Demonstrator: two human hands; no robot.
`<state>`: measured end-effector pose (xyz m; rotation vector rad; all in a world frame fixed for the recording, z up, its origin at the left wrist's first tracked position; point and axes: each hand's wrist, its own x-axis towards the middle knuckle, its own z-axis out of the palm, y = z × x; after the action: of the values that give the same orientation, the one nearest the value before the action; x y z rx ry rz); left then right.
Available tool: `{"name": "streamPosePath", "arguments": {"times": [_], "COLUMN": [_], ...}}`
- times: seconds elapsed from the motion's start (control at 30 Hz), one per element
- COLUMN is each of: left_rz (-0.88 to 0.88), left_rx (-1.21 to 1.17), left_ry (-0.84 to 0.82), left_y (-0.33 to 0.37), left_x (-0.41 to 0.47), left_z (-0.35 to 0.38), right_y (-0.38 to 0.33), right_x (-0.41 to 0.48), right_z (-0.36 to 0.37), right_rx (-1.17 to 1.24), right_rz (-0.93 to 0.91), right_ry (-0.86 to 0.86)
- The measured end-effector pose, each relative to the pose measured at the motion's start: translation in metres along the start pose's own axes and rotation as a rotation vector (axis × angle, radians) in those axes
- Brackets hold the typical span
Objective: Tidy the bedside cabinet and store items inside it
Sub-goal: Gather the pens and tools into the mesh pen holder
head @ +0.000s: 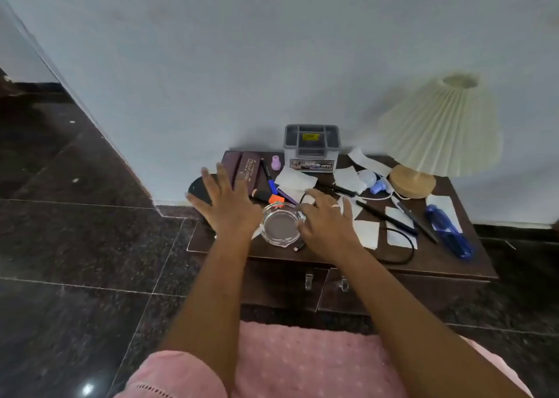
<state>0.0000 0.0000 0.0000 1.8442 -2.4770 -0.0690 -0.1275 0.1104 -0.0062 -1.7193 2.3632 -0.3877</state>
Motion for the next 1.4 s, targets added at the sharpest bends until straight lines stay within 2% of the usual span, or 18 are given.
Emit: {"name": "streamPosePath", "arguments": {"times": [0.1, 0.2, 0.33, 0.6, 0.77, 0.87, 0.93, 0.97, 1.03, 1.07, 1.13, 1.23, 1.33, 1.4], "left_rz": [-0.132, -0.155, -0.171, -0.228, -0.157, -0.115, -0.147, -0.193, -0.292, -0.321, -0.352, -0.298, -0.003, 0.106], "left_rx": [-0.048, -0.167, -0.303, -0.399, -0.45, -0.697, -0.992, -1.178, -1.481, -1.547, -1.586, -1.504, -1.054, -0.961], "left_ry": [-0.072, -0.107, -0.032, 0.088, 0.213, 0.194, 0.095, 0.03, -0.136, -0.236, -0.354, -0.357, -0.304, -0.349], "left_y": [-0.023, -0.043, -0.05, -0.043, -0.019, 0.0, 0.012, 0.018, 0.027, 0.03, 0.031, 0.023, 0.011, 0.01], "left_x": [0.013, 0.019, 0.024, 0.017, 0.007, -0.005, -0.014, -0.02, -0.031, -0.038, -0.05, -0.061, -0.063, -0.064], "left_z": [0.001, 0.012, 0.014, 0.006, -0.014, -0.022, -0.025, -0.027, -0.029, -0.03, -0.031, -0.027, -0.026, -0.024], "right_y": [-0.006, -0.009, -0.009, 0.003, 0.01, 0.007, 0.003, 0.001, -0.003, -0.002, 0.004, 0.011, 0.017, 0.016], "right_x": [0.008, 0.012, 0.011, 0.001, 0.005, 0.011, 0.012, 0.011, 0.005, 0.002, -0.001, -0.006, -0.009, -0.009], "right_z": [0.001, 0.003, 0.004, 0.009, 0.01, 0.005, -0.002, -0.006, -0.016, -0.02, -0.023, -0.024, -0.026, -0.025], "right_rx": [0.016, 0.08, 0.111, 0.138, 0.228, 0.45, 0.645, 0.807, 1.218, 1.35, 1.43, 1.395, 0.917, 0.737], "right_rz": [-0.091, -0.081, -0.053, -0.025, -0.019, 0.029, 0.118, 0.177, 0.321, 0.36, 0.322, 0.198, -0.018, -0.118], "right_ry": [-0.048, -0.094, -0.091, -0.061, -0.035, 0.014, 0.041, 0.016, -0.151, -0.225, -0.277, -0.23, -0.017, 0.048]}}
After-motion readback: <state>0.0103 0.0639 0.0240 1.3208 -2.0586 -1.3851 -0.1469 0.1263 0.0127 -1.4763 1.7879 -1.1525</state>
